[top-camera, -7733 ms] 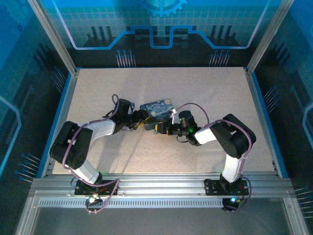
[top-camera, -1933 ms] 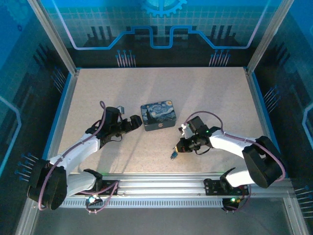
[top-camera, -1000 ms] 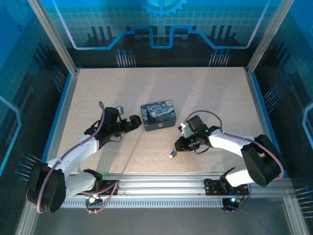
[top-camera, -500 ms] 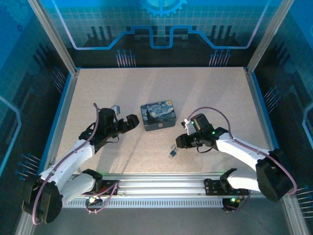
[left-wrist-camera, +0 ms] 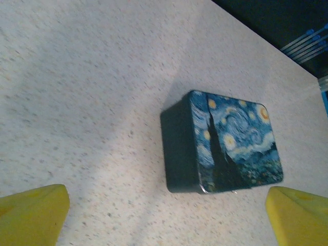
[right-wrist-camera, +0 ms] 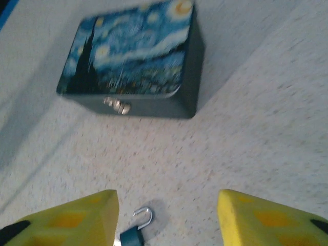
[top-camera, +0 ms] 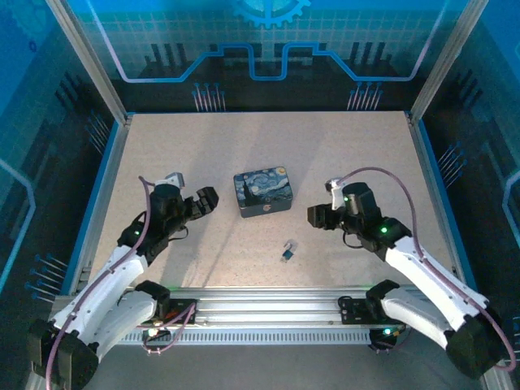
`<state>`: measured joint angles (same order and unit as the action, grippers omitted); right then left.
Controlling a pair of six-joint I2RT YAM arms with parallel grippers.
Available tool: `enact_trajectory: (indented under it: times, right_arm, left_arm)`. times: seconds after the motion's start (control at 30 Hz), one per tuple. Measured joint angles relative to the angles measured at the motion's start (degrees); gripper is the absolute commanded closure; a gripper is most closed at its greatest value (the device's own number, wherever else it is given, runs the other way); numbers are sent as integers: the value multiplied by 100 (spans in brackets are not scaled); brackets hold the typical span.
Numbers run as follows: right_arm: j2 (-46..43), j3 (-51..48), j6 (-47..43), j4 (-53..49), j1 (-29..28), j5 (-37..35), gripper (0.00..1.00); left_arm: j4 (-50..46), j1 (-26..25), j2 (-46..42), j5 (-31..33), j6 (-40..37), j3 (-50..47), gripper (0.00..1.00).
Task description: Unlock a padlock with a key
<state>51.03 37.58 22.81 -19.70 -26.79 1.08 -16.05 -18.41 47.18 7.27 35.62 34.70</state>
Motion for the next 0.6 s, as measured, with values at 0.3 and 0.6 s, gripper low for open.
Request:
enact_trajectory:
  times: [0.3, 0.6]
  right_arm:
    - [-1307, -505, -140, 404, 634, -1137, 0]
    - [-1856, -1384, -197, 1263, 1335, -1775, 0]
  left_arm:
    - [9, 39, -216, 1506, -686, 0, 1]
    - [1239, 74, -249, 2400, -1849, -579, 1]
